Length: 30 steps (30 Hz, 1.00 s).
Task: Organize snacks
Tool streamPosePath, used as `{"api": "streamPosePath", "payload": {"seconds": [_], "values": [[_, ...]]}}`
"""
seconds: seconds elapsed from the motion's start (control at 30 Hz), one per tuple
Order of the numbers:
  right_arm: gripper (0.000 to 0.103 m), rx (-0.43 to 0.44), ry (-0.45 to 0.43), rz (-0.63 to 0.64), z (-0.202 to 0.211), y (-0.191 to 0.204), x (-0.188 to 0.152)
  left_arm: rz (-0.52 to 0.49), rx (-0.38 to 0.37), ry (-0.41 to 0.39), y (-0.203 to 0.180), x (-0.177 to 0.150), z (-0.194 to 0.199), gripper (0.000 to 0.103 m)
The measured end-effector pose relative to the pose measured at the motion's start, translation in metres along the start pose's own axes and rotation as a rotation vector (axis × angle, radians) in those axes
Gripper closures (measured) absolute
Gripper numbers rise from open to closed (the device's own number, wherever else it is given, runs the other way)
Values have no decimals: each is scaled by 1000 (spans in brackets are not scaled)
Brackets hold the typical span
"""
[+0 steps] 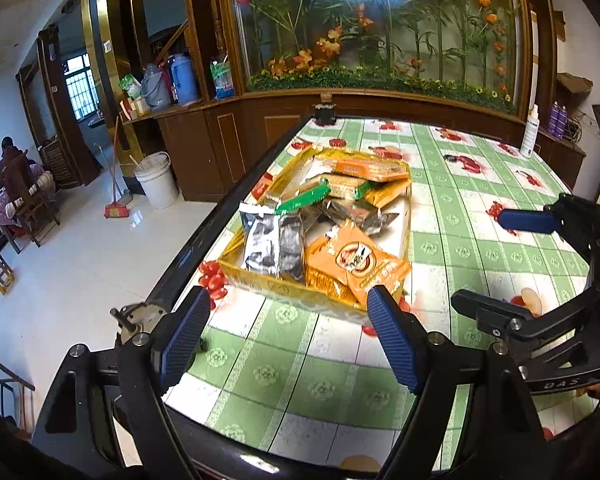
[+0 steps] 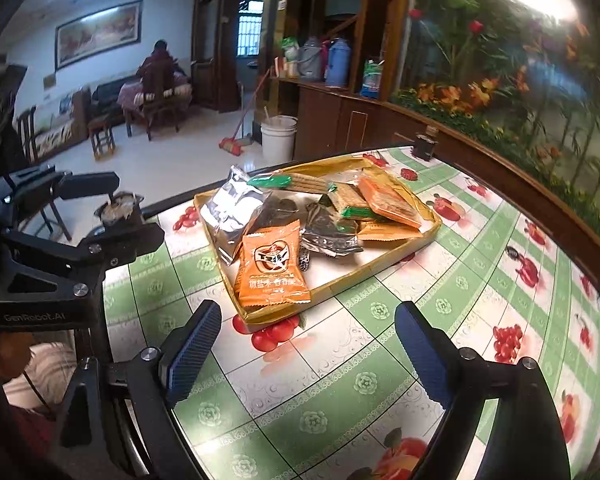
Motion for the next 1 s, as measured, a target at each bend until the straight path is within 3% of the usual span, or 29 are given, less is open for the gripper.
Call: {"api": "streamPosePath", "payload": {"seconds": [0.5, 1.0], "values": [[13, -15, 1, 117, -3, 23, 2, 10, 10, 6, 16, -19, 11, 22], [13, -19, -11, 215, 2, 42, 10, -21, -4, -29, 9, -15, 30, 21]]}}
Point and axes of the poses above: each gripper's, at about its wrist camera, not at the fingertips, and z roughly against the way its jaws point, y to its left, x to its top, the point moved 9 cm from there along -z, roughly the way its jaws point, and after that the axes turned 12 degrees about y, right-handed, at the moved point
